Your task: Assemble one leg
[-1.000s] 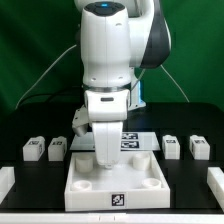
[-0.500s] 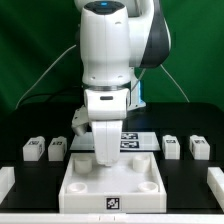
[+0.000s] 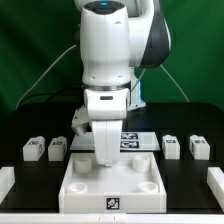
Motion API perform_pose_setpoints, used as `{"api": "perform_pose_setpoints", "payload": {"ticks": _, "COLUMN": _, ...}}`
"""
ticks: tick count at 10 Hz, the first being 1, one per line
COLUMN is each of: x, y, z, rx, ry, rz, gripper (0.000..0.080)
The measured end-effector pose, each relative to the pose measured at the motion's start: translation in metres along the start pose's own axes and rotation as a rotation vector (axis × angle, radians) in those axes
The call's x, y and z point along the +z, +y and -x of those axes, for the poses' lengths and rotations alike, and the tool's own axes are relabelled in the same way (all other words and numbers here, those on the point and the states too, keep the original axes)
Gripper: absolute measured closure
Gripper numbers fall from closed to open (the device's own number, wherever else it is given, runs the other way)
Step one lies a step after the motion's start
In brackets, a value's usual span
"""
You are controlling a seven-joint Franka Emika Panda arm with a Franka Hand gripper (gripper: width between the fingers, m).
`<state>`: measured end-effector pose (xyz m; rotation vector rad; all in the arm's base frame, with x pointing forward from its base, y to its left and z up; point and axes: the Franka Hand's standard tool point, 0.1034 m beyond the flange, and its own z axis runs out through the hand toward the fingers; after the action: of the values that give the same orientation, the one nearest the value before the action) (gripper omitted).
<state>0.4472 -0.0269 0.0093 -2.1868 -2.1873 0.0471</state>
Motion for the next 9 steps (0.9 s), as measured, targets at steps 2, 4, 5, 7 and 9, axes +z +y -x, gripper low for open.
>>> {"api": "perform_pose_setpoints", "payload": {"ticks": 2, "x": 0.0, "y": 0.022, "z": -0.025, "rx": 0.004, "ry": 0.018, "rz": 0.024, "gripper": 0.0736}}
{"api": "perform_pose_setpoints", "payload": {"ticks": 4, "x": 0.0, "y": 0.045, "z": -0.062, "rx": 0.02, "ry": 0.046, "rz": 0.052, "gripper": 0.0736}}
{"api": "perform_pose_setpoints", "payload": {"ticks": 5, "x": 0.0, "y": 0.048, "z": -0.077, "rx": 0.041, "ry": 0.054, "rz": 0.049, "gripper": 0.0736}}
{"api": "perform_pose_setpoints", "payload": {"ticks": 7, "x": 0.0, "y": 0.049, "z": -0.09, "rx": 0.046, "ry": 0.049, "rz": 0.012, "gripper": 0.0736}}
{"api": "perform_pose_setpoints", "payload": {"ticks": 9, "x": 0.0, "y": 0.049, "z": -0.09, "rx": 0.038, "ry": 0.046, "rz": 0.001, "gripper": 0.0736}}
